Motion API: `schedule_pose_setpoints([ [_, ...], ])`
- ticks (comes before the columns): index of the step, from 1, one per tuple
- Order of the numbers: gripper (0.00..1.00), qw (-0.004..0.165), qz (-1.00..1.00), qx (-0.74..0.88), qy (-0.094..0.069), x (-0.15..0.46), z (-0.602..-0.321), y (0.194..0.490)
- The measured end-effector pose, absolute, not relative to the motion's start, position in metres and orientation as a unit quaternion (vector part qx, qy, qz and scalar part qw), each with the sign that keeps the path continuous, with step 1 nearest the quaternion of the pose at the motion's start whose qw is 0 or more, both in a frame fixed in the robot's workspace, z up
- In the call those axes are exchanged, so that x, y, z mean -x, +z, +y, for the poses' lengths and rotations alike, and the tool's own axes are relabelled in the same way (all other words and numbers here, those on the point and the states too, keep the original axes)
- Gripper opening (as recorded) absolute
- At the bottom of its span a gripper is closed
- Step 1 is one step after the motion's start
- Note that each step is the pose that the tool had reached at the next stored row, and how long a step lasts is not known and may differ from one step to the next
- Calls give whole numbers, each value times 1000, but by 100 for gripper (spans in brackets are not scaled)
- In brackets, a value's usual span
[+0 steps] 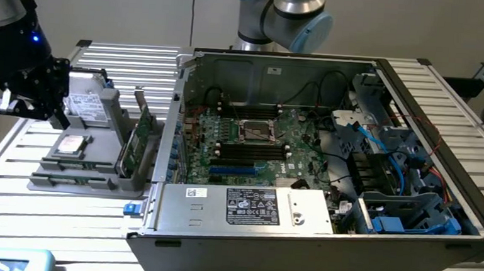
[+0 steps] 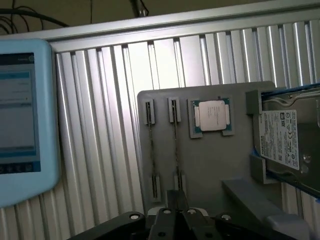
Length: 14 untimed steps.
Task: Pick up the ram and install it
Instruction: 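Pick up the ram and move it above insertion slot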
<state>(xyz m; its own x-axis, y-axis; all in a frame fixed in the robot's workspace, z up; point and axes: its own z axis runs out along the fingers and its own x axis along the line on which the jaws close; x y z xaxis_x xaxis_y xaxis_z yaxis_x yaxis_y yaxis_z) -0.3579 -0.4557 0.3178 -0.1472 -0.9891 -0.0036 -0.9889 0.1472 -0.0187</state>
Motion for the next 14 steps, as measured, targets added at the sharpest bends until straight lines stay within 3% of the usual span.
schedule_pose_setpoints([
  [3, 17, 8, 757, 653, -6, 358, -456, 316],
  [7, 36, 7, 757, 653, -6, 358, -456, 310],
  [14, 36, 5, 757, 653, -4, 359, -464, 298],
])
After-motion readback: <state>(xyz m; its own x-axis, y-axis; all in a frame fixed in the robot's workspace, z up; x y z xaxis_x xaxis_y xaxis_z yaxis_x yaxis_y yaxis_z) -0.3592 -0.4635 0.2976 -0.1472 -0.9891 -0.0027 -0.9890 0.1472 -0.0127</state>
